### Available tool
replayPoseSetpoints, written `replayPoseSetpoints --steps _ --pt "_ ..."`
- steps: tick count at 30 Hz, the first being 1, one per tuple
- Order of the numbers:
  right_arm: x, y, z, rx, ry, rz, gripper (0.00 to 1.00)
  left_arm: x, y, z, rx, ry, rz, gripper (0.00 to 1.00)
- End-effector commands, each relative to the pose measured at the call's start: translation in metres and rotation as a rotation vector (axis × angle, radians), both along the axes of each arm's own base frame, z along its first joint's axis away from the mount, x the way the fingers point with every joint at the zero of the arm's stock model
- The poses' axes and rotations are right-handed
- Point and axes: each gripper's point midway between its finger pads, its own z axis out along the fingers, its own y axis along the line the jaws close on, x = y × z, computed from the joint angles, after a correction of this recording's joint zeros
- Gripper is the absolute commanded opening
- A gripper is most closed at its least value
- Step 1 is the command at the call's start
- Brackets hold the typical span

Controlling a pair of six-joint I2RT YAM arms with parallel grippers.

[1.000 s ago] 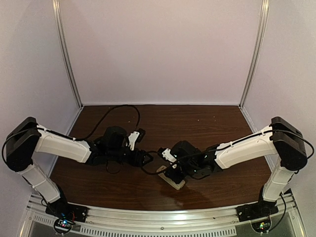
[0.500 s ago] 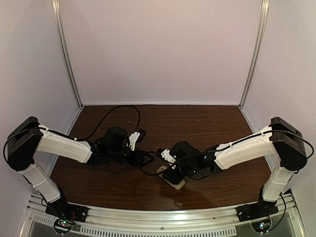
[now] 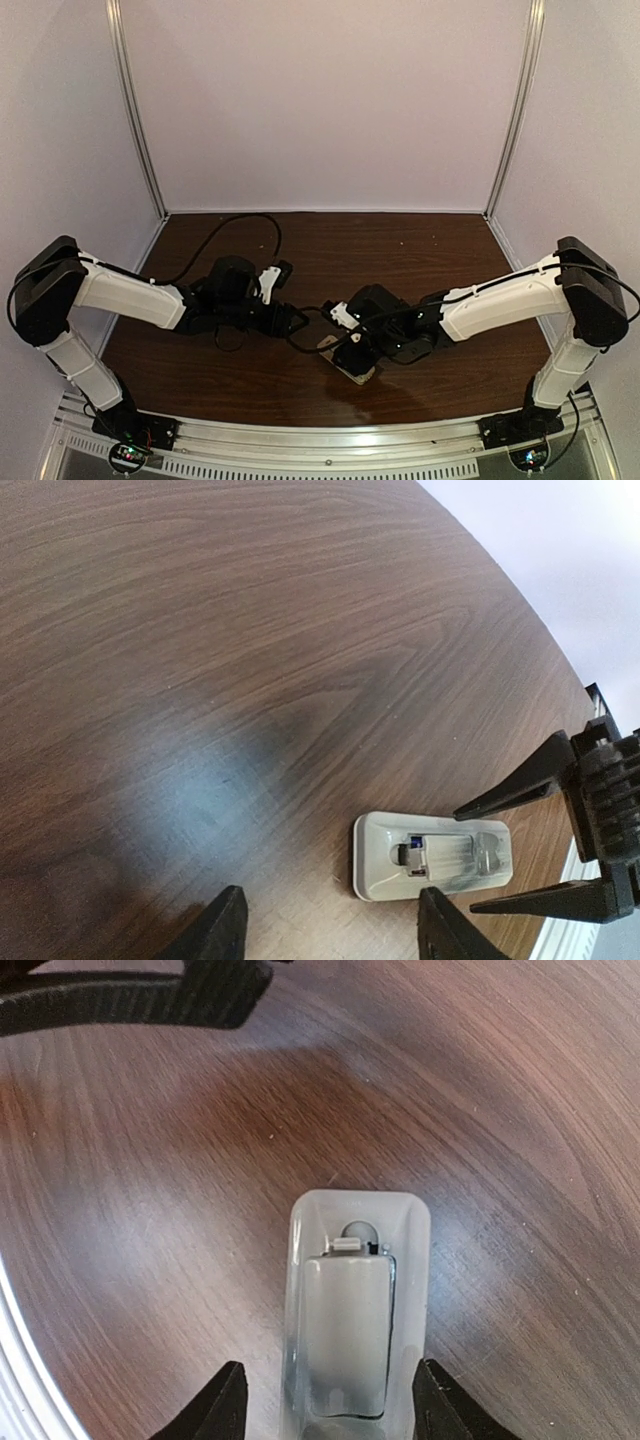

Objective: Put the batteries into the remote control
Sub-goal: Load the battery cover onto the remote control without the battery cover, then press the battery cover onto the remote control.

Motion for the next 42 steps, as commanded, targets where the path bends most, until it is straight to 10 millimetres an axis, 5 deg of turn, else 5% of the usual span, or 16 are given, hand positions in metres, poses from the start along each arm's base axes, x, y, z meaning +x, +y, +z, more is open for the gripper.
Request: replayPoseSetpoints --steps 1,7,17,42 --pt "0.006 0.005 0.031 0.057 -0.032 -0.025 0.58 0.004 0.002 0.001 -0.014 -0.007 0.014 0.59" --pt "0.007 0.002 0.05 0.135 -0.026 -0.04 0.54 0.006 0.004 0.001 -0.022 -0.009 0.016 0.58" --pt "0.006 -0.006 0.034 0.238 0.111 -0.083 0.21 -0.006 -0.018 0.013 -0.11 -0.035 -0.129 0.45" --pt "0.012 0.009 0.01 0.253 0.173 -0.095 0.12 -0.011 -0.043 -0.002 -0.132 0.009 -0.2 0.42"
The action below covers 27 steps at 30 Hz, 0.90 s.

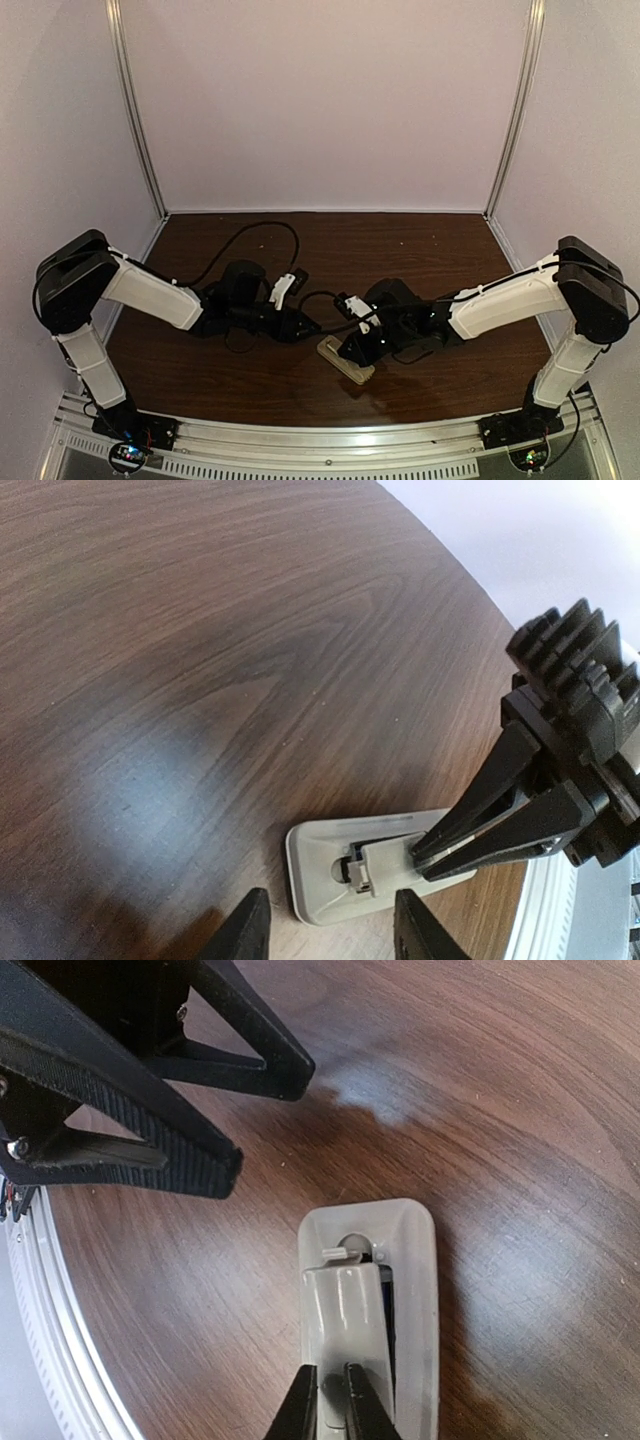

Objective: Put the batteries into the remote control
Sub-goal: Press the battery cover onto the remote control.

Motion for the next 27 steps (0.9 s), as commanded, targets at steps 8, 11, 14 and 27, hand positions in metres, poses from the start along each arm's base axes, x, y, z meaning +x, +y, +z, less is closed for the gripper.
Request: replayPoseSetpoints --steps 8,11,14,27 --pt "0.006 0.001 -0.006 -0.009 0.01 -0.014 0.11 0.002 -0.019 0.004 -0.031 -0.023 -0.036 0.41" --pt "0.005 0.0 -0.01 -0.014 0.019 -0.014 0.11 0.002 -0.021 0.001 -0.024 -0.023 -0.038 0.41" --pt "0.003 -0.001 -0.013 -0.017 0.028 -0.01 0.11 0.002 -0.022 -0.003 -0.011 -0.018 -0.042 0.41" --pt "-0.005 -0.011 -0.033 -0.058 0.068 -0.015 0.1 -0.003 -0.028 -0.038 0.139 -0.026 -0.061 0.4"
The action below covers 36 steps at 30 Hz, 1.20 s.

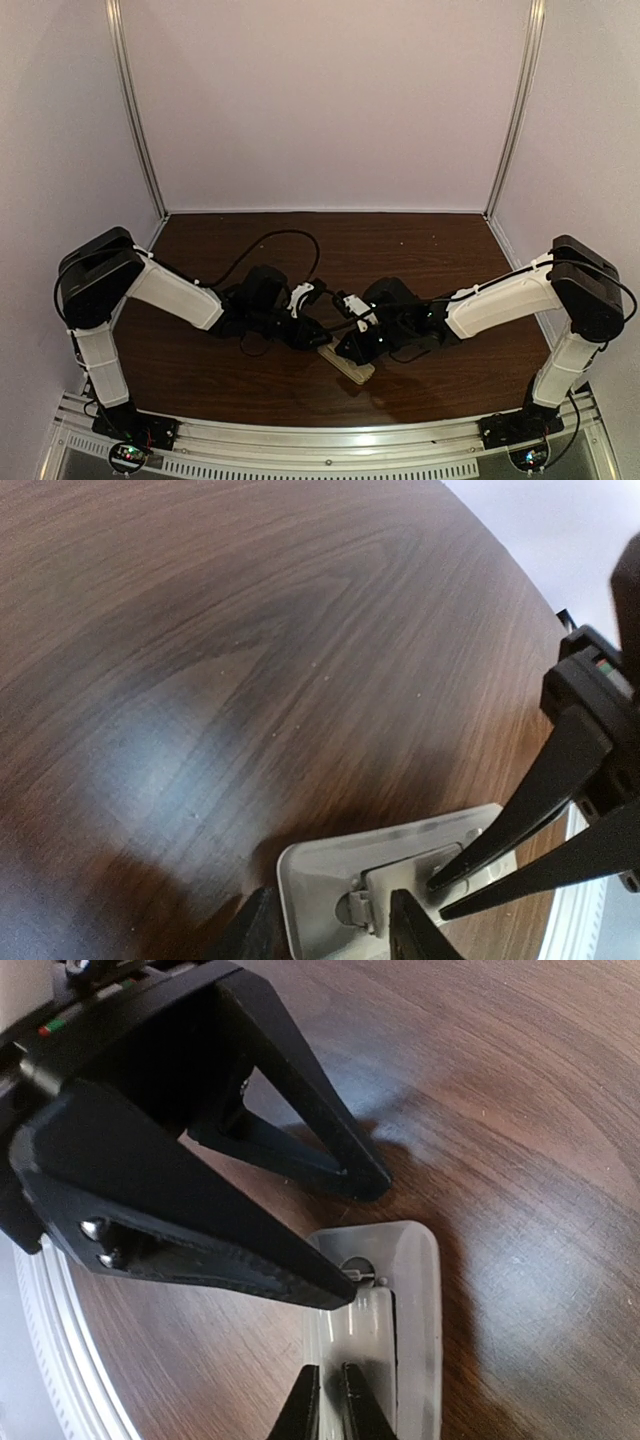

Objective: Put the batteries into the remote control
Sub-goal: Press the battery cover onto the remote control.

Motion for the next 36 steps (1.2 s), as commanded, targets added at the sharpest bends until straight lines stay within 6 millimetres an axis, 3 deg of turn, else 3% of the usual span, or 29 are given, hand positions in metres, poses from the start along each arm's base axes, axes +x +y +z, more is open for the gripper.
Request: replayPoseSetpoints --steps 1,9,19,27,36 --pt "-0.008 -0.017 -0.032 -0.079 0.061 -0.017 0.1 0.002 -0.002 -0.016 0.087 -0.037 -0.002 0.39" --pt "-0.014 -0.027 -0.046 -0.104 0.09 -0.032 0.09 0.0 0.01 -0.047 0.257 -0.036 0.014 0.38" --pt "-0.02 -0.035 -0.062 -0.143 0.117 -0.034 0.08 -0.01 0.032 -0.067 0.331 0.006 0.032 0.35" --pt "-0.027 -0.041 -0.069 -0.173 0.133 -0.029 0.08 -0.014 0.032 -0.056 0.29 -0.009 0.026 0.32" --pt "-0.031 -0.041 -0.071 -0.167 0.143 -0.027 0.08 -0.004 0.023 -0.006 0.164 -0.089 0.058 0.28"
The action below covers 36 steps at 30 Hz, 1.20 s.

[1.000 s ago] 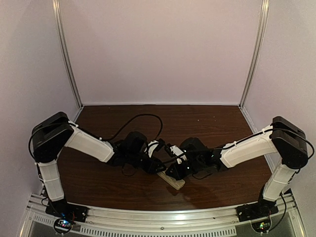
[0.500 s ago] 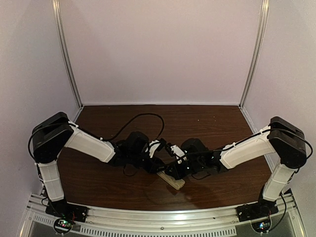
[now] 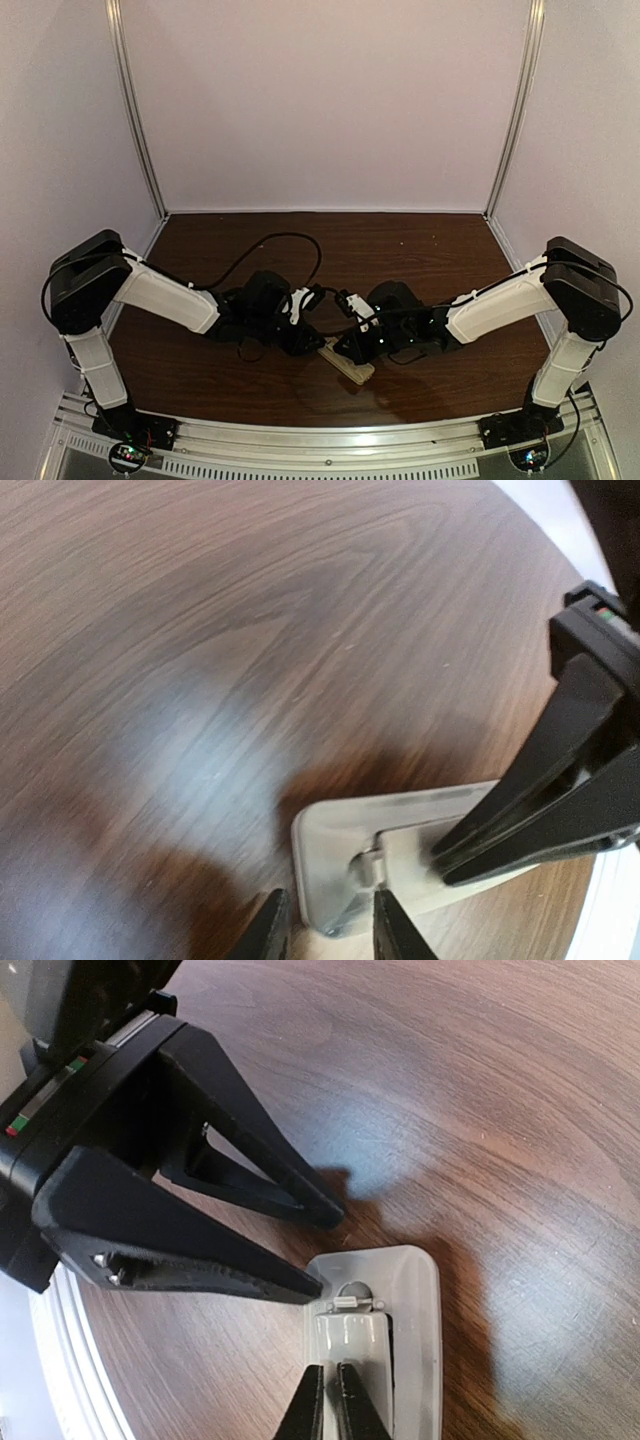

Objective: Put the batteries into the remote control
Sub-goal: Press the battery cover onto the remote control.

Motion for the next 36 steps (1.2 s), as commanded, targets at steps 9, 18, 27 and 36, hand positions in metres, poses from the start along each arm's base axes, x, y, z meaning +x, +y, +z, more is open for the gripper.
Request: replayPoseSetpoints --steps 9,18,27,36 --pt "-0.034 -0.043 -0.065 -0.221 0.155 0.0 0.08 0.004 0.003 0.017 -0.001 -0.028 0.007 0.17" --pt "-0.035 -0.043 -0.064 -0.218 0.152 0.001 0.08 -0.003 -0.019 0.034 -0.102 0.0 -0.069 0.08" --pt "-0.035 -0.042 -0.061 -0.208 0.148 0.001 0.08 0.0 -0.022 0.024 -0.088 0.036 -0.052 0.07" --pt "-0.035 -0.042 -0.061 -0.209 0.145 0.001 0.08 0.003 -0.022 0.012 -0.053 0.065 -0.03 0.07"
